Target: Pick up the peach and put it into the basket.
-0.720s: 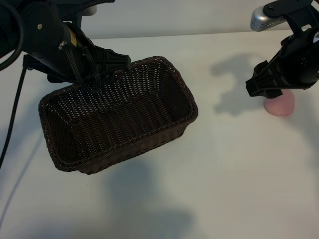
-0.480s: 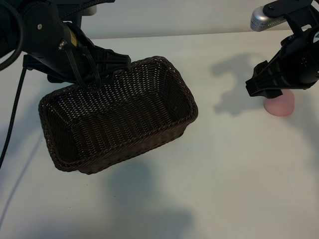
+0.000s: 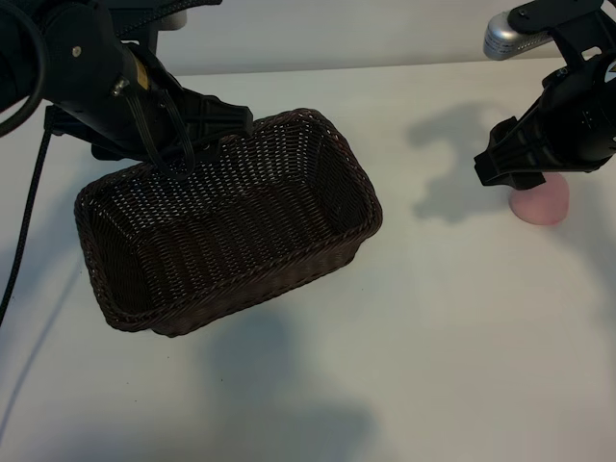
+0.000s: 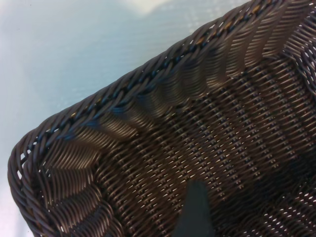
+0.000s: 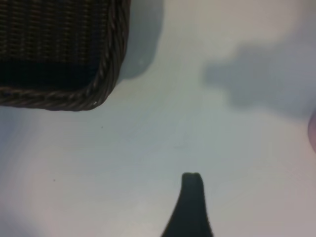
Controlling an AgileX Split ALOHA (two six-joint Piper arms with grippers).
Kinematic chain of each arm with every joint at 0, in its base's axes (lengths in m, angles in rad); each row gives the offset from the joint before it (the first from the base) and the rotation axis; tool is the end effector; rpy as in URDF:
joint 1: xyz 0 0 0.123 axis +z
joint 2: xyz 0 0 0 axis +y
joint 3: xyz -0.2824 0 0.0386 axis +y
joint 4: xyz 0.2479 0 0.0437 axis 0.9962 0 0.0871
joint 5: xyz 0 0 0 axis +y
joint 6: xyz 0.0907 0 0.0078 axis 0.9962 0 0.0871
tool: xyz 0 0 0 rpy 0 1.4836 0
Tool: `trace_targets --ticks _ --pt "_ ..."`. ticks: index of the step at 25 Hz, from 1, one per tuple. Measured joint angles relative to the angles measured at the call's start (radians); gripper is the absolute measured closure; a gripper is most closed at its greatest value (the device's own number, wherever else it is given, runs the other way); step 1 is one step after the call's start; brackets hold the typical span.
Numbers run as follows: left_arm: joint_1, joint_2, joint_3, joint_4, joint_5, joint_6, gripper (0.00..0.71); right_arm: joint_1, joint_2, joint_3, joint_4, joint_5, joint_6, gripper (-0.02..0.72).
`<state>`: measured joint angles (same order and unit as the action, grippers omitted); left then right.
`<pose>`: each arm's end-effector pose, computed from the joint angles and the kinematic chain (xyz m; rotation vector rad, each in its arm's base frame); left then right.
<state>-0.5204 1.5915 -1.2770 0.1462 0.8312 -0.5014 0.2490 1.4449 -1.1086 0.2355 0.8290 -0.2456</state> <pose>0.2985 -0.1597 0.2907 0.1173 2.6231 -0.1826 0.2817 0.0878 0.2890 -0.4965 2.5904 0.2837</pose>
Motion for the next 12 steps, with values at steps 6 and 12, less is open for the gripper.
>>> trace_targets --ticks 6,12 --pt "0.0 0.0 0.0 0.0 -0.004 0.0 0.115 0.0 0.0 0.0 0.0 -0.001 0.0 0.108" --pt "0.0 0.0 0.0 0.0 -0.02 0.001 0.115 0.0 0.0 0.0 0.0 -0.001 0.0 0.108"
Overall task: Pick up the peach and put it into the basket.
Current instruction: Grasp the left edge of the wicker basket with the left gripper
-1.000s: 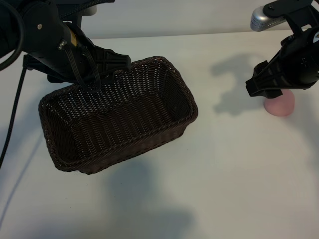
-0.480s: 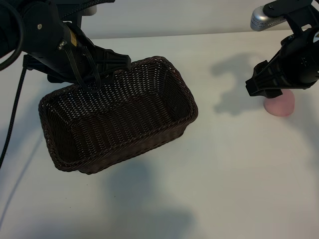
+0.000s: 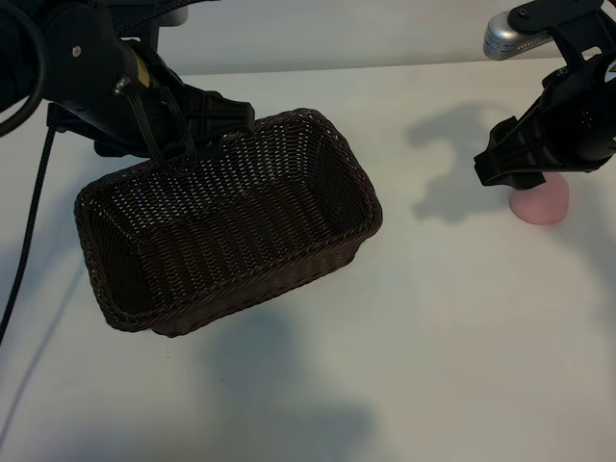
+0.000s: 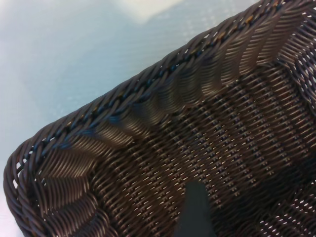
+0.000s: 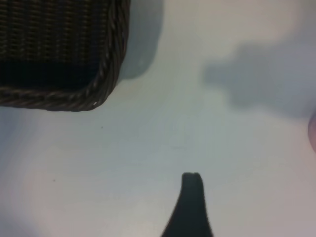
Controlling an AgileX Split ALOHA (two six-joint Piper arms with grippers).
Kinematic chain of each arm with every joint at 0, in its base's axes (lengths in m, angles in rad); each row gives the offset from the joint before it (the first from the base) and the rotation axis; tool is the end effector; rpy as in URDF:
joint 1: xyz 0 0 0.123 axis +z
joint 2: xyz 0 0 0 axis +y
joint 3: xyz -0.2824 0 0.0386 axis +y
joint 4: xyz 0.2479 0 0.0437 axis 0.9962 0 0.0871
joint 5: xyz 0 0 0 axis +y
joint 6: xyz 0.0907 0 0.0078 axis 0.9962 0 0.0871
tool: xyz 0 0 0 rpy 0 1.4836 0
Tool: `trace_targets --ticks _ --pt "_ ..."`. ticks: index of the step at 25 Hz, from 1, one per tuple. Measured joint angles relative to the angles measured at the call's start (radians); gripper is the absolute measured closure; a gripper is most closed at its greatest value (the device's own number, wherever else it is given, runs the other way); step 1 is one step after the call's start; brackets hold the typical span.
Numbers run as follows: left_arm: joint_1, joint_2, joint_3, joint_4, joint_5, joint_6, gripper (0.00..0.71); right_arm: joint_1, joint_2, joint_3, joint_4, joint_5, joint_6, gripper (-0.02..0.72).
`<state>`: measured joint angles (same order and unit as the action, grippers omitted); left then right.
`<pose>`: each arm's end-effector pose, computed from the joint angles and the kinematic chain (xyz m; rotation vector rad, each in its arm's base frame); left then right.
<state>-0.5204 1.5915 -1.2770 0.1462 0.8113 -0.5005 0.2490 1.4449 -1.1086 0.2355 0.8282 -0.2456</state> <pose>0.2997 -0.1607 0.2916 0.1196 2.6050 -0.1950 0.2818 0.0878 0.2890 -0.4962 2.5896 0.2836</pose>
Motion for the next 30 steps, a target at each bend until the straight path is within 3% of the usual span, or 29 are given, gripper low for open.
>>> trace_targets --ticks 8,17,25,27,30 --pt "0.0 -0.038 0.035 0.053 0.155 -0.026 0.115 0.0 0.0 0.0 0.0 0.001 0.0 0.108" --pt "0.0 -0.205 0.278 0.237 0.15 -0.359 0.115 0.0 0.0 0.0 0.0 0.002 0.0 0.108" --pt "0.002 -0.205 0.409 0.297 0.045 -0.585 0.115 0.0 0.0 0.0 0.0 0.011 0.0 0.108" --pt "0.023 -0.2 0.412 0.286 0.02 -0.596 0.115 0.0 0.0 0.0 0.0 0.011 0.0 0.108" --pt "0.098 -0.2 0.412 0.236 -0.003 -0.555 0.115 0.0 0.0 0.0 0.0 0.012 0.0 0.108"
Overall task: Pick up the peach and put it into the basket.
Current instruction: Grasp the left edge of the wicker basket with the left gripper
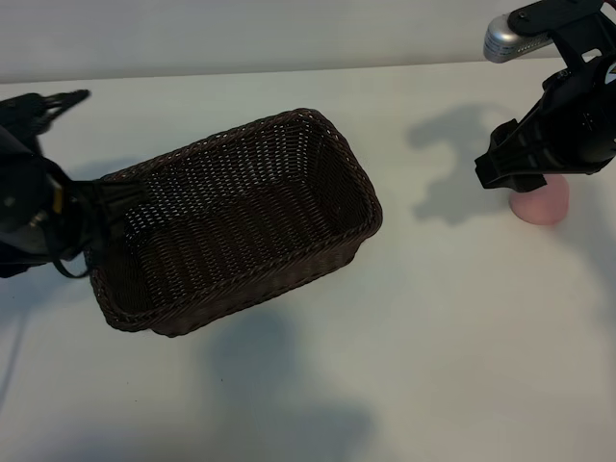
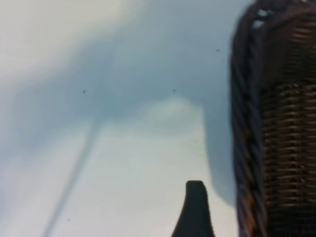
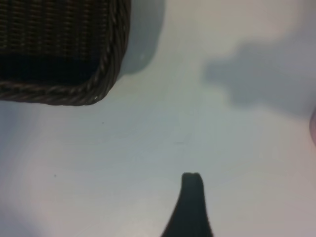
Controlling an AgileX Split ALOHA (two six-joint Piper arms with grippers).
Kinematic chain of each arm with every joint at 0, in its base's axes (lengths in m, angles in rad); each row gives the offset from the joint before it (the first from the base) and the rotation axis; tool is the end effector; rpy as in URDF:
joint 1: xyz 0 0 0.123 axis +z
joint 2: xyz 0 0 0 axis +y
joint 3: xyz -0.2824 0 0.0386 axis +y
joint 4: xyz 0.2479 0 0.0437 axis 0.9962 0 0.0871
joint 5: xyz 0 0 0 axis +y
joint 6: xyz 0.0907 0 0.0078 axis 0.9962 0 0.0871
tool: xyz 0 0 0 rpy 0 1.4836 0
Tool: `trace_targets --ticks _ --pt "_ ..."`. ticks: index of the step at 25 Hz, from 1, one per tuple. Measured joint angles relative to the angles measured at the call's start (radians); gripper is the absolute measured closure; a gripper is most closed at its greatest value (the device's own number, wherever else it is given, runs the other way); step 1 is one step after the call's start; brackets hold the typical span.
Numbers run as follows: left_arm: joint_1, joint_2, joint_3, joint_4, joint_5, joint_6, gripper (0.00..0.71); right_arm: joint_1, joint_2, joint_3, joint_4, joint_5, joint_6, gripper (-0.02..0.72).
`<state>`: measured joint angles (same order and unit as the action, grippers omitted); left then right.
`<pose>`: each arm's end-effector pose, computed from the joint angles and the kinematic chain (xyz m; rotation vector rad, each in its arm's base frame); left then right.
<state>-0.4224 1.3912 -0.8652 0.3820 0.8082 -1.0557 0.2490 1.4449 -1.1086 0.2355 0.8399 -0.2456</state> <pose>0.2424 -0.0820 0.2390 -0.5518 2.6357 0.0253 0.2808 0.0877 0.2885 -0.5002 2.6006 0.2853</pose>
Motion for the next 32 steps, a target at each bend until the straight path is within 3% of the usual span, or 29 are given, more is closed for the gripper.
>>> trace_targets --ticks 5,9,32 --pt "0.119 0.0 0.009 -0.15 -0.059 0.157 0.115 0.0 0.0 0.0 0.0 0.001 0.0 0.108" --pt "0.163 0.02 0.014 -0.202 -0.094 0.228 0.115 0.0 0.0 0.0 0.0 0.001 0.0 0.108" --pt "0.17 0.314 0.017 -0.286 -0.285 0.307 0.115 0.0 0.0 0.0 0.0 0.002 0.0 0.108"
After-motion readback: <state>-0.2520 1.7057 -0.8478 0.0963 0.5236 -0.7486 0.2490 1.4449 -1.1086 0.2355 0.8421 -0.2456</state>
